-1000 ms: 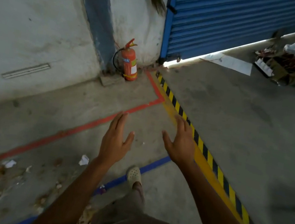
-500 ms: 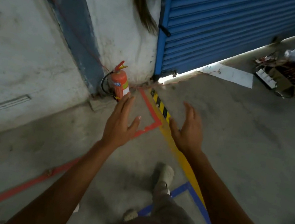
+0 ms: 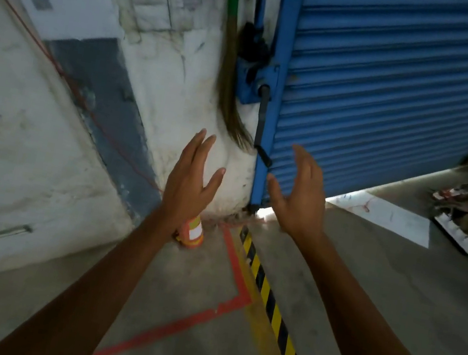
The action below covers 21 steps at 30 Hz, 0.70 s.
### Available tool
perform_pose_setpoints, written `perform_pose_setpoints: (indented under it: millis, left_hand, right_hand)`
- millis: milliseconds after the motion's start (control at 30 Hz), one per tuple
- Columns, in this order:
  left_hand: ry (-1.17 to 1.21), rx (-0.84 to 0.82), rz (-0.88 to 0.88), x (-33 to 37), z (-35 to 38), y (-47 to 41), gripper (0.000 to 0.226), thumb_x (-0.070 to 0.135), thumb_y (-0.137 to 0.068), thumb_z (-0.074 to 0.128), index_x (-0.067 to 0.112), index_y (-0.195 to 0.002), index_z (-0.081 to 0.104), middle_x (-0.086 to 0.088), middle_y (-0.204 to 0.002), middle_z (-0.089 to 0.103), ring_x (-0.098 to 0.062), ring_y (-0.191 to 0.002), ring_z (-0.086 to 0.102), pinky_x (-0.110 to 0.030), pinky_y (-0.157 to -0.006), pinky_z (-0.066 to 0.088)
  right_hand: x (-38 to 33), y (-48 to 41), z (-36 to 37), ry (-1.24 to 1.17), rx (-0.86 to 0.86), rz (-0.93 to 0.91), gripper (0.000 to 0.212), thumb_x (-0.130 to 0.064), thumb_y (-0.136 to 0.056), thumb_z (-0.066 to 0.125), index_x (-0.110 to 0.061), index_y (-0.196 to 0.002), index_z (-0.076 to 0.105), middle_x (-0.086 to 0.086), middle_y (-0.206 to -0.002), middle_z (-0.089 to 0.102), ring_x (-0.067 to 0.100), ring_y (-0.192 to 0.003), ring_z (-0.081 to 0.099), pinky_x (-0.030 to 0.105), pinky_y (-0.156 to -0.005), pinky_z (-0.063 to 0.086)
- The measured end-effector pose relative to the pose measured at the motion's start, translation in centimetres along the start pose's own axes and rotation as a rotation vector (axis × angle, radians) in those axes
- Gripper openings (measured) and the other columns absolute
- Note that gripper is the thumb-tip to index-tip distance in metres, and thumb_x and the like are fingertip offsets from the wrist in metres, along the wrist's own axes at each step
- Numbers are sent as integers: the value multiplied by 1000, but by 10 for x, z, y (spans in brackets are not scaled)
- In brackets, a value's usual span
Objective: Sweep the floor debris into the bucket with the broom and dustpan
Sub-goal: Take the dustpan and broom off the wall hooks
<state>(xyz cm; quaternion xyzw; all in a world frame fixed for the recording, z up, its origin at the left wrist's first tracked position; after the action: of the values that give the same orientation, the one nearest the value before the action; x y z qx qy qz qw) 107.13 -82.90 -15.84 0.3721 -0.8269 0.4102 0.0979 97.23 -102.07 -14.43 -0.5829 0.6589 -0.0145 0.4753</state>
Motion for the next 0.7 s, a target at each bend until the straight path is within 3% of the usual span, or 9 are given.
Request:
perform_pose_setpoints:
  millis: [167, 333, 500, 700]
  left_hand:
    - [-35, 70, 46, -14, 9, -96, 59, 24, -98, 58, -1, -147, 38, -19, -157, 33, -29, -145, 33, -36, -115, 34]
    - [-96, 115, 122, -38, 12, -198, 61, 34, -99, 51, 4, -150, 36, -15, -159, 30, -26, -146, 30, -29, -115, 29]
    - [-164, 209, 193, -73, 0, -302, 60, 34, -99, 51, 7, -150, 36, -14, -159, 30, -26, -147, 29, -36, -117, 31]
    - [-230, 311, 237, -100, -36, -420, 58, 33, -97, 51, 5, -147, 40, -18, -156, 35, -30, -144, 33, -45, -113, 38]
  right_hand:
    - [17, -100, 5, 14, 20, -97, 65, -28, -93, 65, -1, -147, 39, 18, -147, 44, 31, -135, 42, 41, -109, 38]
    - [18, -202, 21, 23, 62, -220, 64, -23, -92, 67, 1, -145, 41, 19, -144, 47, 33, -133, 44, 41, -108, 39]
    - [8, -311, 51, 64, 109, -336, 63, -26, -93, 65, -2, -146, 41, 16, -144, 48, 31, -131, 44, 32, -107, 35]
    - [-21, -430, 82, 39, 145, -437, 63, -22, -92, 66, -4, -147, 40, 15, -146, 46, 31, -132, 43, 36, -105, 38]
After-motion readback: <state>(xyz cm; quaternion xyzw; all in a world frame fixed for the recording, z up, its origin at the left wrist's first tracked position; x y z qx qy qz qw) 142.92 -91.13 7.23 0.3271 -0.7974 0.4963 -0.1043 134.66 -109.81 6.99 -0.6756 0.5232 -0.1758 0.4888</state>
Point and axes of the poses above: each hand's wrist, its own y-axis away from the middle knuckle, its own z-axis out of the palm, x = y × z, the point moved 6 cm from there along -y, towards the middle knuckle
